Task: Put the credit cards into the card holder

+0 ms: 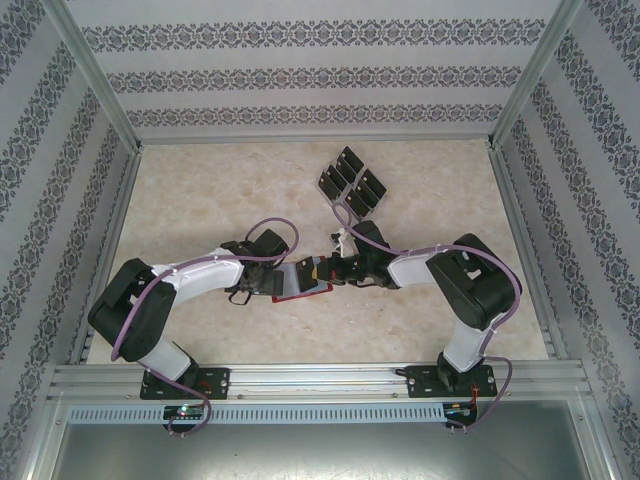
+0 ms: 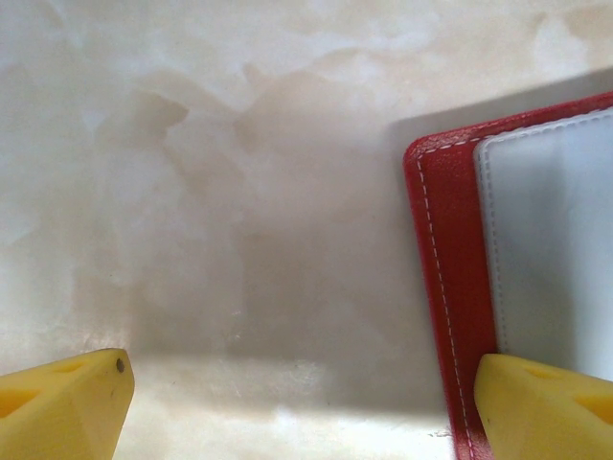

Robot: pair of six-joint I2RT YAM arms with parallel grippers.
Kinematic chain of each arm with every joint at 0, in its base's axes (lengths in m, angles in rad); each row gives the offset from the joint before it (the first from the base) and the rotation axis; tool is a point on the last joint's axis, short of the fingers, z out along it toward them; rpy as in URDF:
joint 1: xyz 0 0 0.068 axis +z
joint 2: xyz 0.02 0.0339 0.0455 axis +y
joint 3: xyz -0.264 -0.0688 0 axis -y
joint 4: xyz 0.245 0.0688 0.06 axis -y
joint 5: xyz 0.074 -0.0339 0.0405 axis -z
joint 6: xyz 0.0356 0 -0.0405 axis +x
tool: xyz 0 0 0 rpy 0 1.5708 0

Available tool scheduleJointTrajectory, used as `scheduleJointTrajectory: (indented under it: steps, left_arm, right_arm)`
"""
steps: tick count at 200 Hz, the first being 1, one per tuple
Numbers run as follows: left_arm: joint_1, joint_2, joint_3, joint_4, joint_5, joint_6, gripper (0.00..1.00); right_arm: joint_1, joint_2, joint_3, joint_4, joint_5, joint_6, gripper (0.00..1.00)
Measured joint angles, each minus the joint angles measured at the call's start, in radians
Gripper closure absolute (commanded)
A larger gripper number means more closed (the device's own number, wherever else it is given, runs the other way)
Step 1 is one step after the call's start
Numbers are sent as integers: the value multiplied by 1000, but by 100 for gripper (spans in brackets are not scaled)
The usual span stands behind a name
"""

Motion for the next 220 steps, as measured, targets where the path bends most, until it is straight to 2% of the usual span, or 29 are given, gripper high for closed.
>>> scheduleJointTrajectory:
  steps: [152, 220]
  left_arm:
    - [0, 0, -2, 3, 2, 0, 8]
    - [0, 0, -2, 3, 2, 0, 8]
  right_arm:
    - [2, -40, 0, 8, 0, 22, 100]
    - [2, 4, 0, 31, 0, 37, 100]
